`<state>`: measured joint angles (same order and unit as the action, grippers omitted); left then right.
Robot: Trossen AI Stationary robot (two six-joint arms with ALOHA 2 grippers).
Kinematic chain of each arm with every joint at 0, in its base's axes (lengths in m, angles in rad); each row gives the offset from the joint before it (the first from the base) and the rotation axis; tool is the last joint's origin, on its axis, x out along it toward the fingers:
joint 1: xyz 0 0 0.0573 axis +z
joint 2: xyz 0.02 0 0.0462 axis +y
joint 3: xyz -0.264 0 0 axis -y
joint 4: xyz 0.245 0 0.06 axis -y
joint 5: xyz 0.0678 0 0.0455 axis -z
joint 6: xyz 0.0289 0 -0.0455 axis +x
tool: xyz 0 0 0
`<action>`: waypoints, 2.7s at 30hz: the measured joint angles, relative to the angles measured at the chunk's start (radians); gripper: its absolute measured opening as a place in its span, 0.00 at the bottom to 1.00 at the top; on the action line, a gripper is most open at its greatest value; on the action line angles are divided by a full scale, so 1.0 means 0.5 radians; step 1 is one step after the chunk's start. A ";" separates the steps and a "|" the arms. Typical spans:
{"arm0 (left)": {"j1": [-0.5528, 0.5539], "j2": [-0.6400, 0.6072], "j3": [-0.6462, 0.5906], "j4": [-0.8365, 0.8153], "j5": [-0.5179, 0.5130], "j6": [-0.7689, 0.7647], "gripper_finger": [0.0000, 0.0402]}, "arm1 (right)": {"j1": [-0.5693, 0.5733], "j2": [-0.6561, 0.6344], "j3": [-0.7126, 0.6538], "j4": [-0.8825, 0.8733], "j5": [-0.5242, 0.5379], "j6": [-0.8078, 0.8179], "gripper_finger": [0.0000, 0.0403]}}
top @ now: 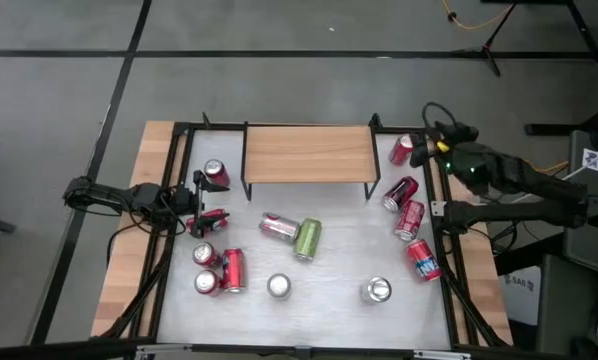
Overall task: Place canned beverage on shelf
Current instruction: Put the orange soda can on the shelf
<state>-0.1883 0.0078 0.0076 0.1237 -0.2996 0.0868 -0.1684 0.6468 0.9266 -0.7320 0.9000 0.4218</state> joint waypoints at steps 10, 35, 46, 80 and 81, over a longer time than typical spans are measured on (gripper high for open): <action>0.001 0.000 0.000 0.001 -0.065 0.005 0.84 | -0.915 0.125 0.004 -0.041 -0.718 0.053 0.95; 0.001 0.000 0.000 0.005 -0.079 -0.012 0.84 | -1.404 0.573 -0.025 -0.122 -1.275 0.119 0.95; 0.000 0.000 0.000 0.004 -0.079 -0.014 0.84 | -1.403 0.870 -0.079 -0.112 -1.277 0.348 0.95; 0.001 0.000 0.000 0.002 -0.079 -0.014 0.84 | -1.405 1.437 -0.076 -0.136 -1.059 0.405 0.81; 0.000 0.000 0.000 0.002 -0.079 -0.014 0.84 | -1.405 1.441 -0.074 -0.135 -1.058 0.405 0.78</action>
<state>-0.1883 0.0078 0.0078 0.1246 -0.3393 0.0799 -0.8707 1.3673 0.8896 -0.7998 0.3710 0.6243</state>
